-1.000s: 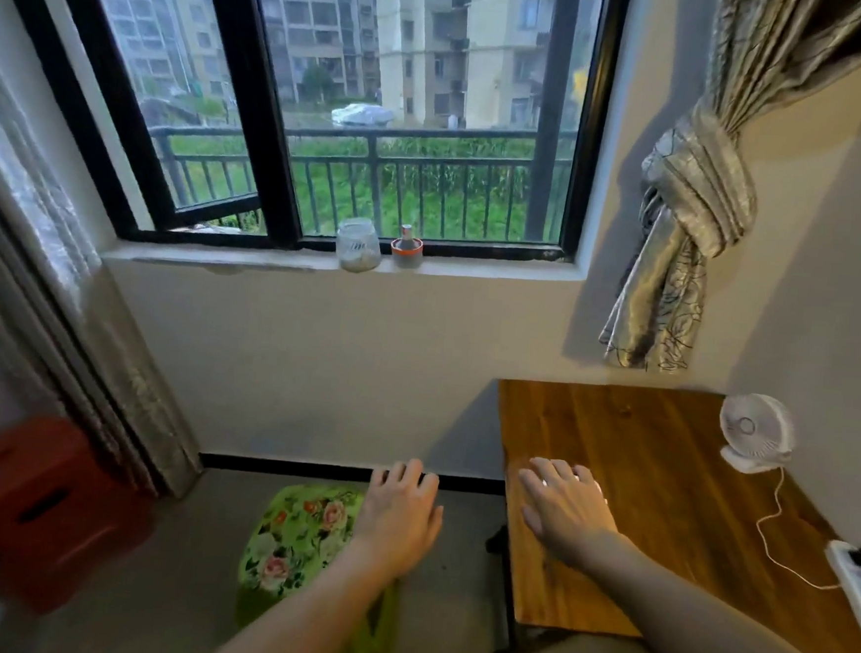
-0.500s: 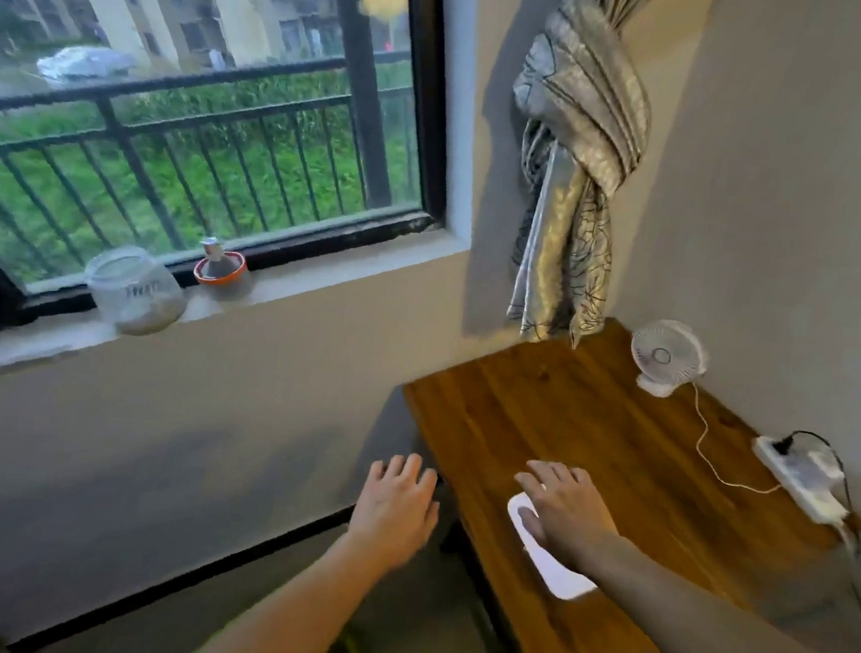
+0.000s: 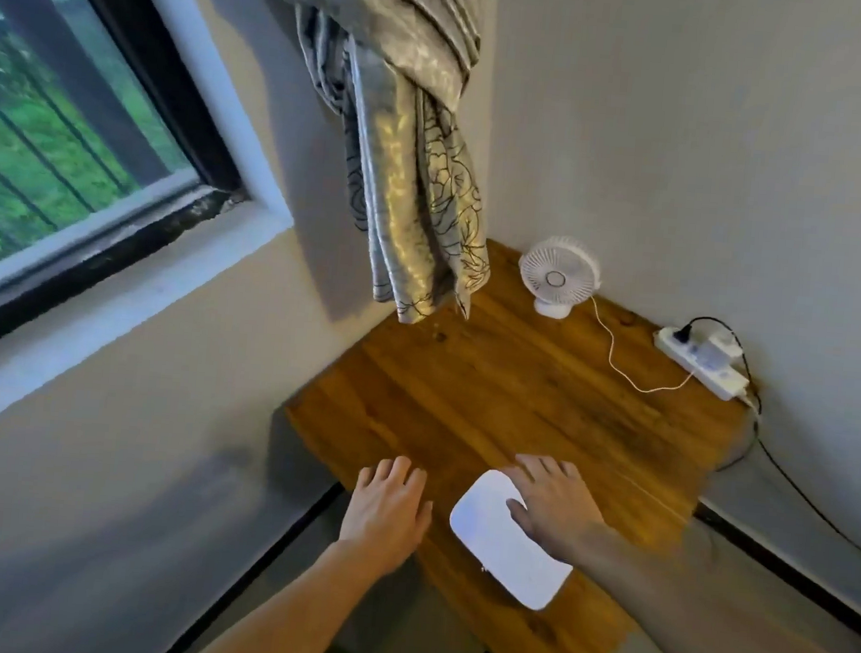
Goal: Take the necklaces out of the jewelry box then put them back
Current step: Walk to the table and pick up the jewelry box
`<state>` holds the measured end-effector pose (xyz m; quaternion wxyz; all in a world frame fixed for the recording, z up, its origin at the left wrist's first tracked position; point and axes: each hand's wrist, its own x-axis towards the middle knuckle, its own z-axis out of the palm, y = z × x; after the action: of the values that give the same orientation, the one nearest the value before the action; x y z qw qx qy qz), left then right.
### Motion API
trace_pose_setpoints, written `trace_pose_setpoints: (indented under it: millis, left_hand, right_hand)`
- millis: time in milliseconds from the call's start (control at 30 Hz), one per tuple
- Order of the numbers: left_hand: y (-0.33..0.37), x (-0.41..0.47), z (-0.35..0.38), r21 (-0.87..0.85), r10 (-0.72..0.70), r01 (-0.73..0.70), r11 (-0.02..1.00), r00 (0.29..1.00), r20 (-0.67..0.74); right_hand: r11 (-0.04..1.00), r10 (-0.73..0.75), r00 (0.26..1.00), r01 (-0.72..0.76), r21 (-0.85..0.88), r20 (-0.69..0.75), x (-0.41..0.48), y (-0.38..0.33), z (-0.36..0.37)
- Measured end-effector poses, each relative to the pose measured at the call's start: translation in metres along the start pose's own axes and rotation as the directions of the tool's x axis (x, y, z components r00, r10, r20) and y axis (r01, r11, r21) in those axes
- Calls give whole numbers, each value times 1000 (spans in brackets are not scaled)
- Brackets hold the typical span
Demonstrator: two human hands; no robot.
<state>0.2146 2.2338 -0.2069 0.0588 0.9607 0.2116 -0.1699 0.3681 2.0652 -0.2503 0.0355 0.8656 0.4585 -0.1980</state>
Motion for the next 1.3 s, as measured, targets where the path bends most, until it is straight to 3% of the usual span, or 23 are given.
trace_pose_setpoints:
  millis: [233,400,533,733,1033,1300]
  left_hand:
    - [-15,72,14,57,266,-274,960,957,115]
    - [-16,117,37,90,476,-504,859,850,224]
    - [-12,135,56,34,591,-613,789,773,231]
    - [-5,150,98,-113,640,-630,768,748,176]
    - [8,168,164,-377,637,-632,677,760,-130]
    - [7,174,180,-350,652,-748,563,663,-367]
  right_hand:
    - [939,305,950,-312,146,66,-5,10,38]
    - [784,561,821,-568,250,108,-16,-7,74]
    - [654,686,717,-683,324,128,-16,-30,98]
    - [557,789,614,-690,463,-33,-4,-45,131]
    - [580,810,489,-585,567,-323,20,-41,172]
    - [565,825,382,-579,587,-417,21,-48,184]
